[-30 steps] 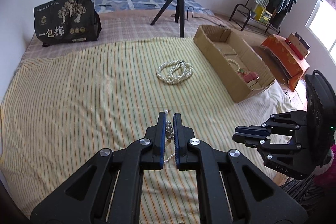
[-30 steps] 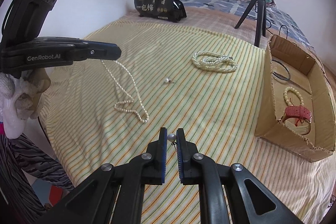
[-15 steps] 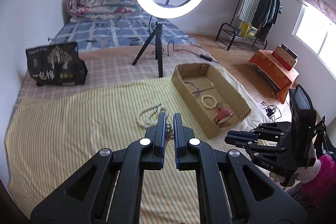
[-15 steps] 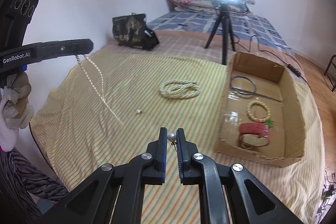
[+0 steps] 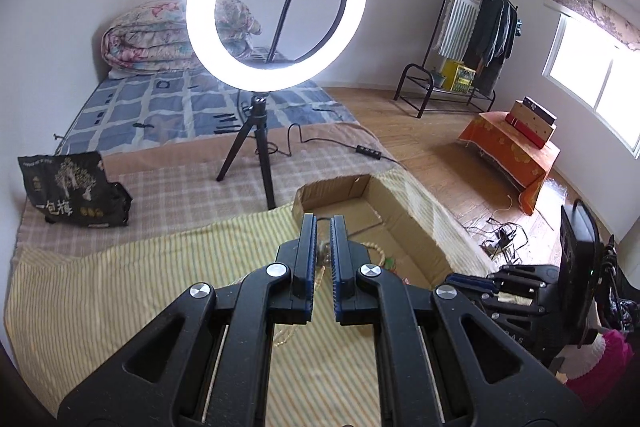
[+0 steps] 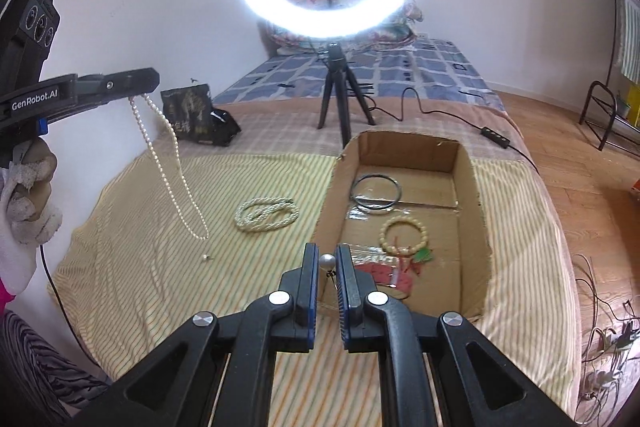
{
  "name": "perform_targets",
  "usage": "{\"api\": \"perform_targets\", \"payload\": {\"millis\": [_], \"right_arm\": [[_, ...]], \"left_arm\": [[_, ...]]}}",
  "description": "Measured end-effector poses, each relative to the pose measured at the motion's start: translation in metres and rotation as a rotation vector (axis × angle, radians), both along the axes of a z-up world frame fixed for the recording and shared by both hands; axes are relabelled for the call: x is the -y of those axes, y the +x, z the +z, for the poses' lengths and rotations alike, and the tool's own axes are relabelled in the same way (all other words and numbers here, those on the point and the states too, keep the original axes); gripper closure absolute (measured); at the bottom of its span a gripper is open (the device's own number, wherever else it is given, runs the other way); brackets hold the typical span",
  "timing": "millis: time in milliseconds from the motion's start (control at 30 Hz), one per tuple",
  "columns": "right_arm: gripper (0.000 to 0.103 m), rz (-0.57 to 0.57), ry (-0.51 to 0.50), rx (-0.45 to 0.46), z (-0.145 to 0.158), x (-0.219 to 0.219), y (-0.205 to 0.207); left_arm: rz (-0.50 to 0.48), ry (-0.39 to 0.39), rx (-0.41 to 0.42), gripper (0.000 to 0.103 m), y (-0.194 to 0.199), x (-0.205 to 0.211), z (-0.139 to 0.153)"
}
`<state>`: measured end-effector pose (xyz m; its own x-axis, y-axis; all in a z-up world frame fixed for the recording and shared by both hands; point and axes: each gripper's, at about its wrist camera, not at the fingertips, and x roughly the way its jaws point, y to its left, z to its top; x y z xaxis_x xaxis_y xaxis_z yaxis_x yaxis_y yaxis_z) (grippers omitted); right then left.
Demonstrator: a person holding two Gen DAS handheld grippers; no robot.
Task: Organize jewelry
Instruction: 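Carry the necklace in left tool to the box while right tool carries the earring there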
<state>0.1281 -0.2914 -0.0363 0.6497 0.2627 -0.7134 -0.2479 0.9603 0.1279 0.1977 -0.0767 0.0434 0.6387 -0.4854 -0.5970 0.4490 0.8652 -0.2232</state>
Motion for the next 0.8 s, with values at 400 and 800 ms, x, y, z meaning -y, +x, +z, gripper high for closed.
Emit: {"api": "perform_targets", "payload": {"millis": [400, 800], "right_arm": [[0.097, -0.065, 0.001, -0.025, -0.007, 0.036, 0.014], [0.097, -0.090, -0.013, -0.064, -0.022, 0.051, 0.026]], "left_arm": [[-0.055, -0.022, 0.018, 0.102, 0.033, 0.068, 0.016], [-0.084, 0.026, -0.029, 0.102, 0.054, 0.112, -0.014]]}}
